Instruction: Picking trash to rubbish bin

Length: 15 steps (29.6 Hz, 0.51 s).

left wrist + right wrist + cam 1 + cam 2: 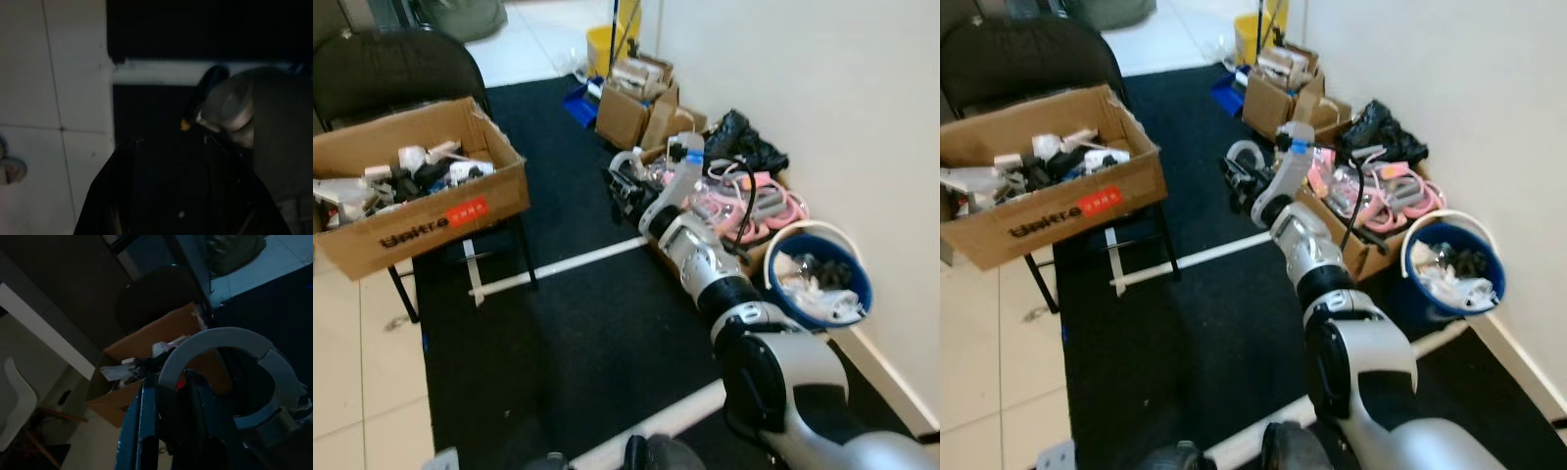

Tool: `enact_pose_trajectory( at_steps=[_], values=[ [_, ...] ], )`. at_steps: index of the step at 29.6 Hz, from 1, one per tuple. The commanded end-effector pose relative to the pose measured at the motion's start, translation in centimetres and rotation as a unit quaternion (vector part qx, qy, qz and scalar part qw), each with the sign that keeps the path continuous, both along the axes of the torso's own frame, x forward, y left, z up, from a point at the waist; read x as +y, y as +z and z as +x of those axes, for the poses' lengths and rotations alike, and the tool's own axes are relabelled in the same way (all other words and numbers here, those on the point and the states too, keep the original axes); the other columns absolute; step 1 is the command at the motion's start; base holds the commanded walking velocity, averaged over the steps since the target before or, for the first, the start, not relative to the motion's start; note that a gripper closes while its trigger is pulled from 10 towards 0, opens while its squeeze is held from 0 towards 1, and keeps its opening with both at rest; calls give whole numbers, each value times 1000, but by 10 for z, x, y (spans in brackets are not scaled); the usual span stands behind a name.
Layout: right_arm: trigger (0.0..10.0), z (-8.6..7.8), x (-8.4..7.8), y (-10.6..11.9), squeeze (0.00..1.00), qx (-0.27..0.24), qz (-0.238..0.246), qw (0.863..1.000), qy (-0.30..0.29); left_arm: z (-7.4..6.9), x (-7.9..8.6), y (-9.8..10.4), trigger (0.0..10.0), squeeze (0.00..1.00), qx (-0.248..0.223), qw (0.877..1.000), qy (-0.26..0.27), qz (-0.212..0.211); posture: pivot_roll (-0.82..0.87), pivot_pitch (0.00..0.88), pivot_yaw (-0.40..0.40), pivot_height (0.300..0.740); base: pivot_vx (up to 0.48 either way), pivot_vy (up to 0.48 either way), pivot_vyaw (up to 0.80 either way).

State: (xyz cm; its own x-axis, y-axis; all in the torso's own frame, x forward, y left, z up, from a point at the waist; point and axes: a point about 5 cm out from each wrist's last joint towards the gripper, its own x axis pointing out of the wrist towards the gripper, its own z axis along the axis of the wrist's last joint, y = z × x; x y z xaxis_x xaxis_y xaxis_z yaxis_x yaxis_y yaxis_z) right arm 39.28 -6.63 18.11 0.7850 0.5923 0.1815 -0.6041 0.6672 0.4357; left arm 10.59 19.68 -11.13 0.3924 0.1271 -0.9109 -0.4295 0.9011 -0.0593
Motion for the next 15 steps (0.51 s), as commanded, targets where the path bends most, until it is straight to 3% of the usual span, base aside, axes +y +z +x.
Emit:
enact_pose_trajectory(
  at_steps=[1, 3, 6, 7, 9, 15],
  values=[
    [10000, -1, 4, 5, 0, -16, -2, 1000, 17, -15, -33, -7, 10000, 0, 32, 998, -17, -46, 97, 162, -72, 740, 398, 0, 0],
    [10000, -2, 8, 6, 0, -22, -5, 999, 27, -15, -33, -7, 10000, 0, 32, 998, -18, -45, 97, 162, -72, 740, 398, 0, 0],
    [10000, -17, 34, 7, 0, -68, -10, 990, 122, -15, -33, -7, 10000, 0, 33, 998, -20, -44, 97, 162, -71, 740, 398, 0, 0],
    [10000, -17, 34, 7, 0, -68, -10, 990, 122, -15, -33, -7, 10000, 0, 33, 998, -20, -44, 97, 162, -71, 740, 398, 0, 0],
    [10000, -25, 48, 3, 0, -81, -33, 983, 161, -15, -32, -7, 10000, 0, 33, 998, -22, -43, 97, 162, -71, 740, 394, 0, 775],
    [10000, -28, 57, -9, 0, -74, -79, 983, 148, -14, -32, -7, 10000, 0, 33, 998, -22, -43, 102, 161, -72, 740, 394, 0, 777]
  ],
)
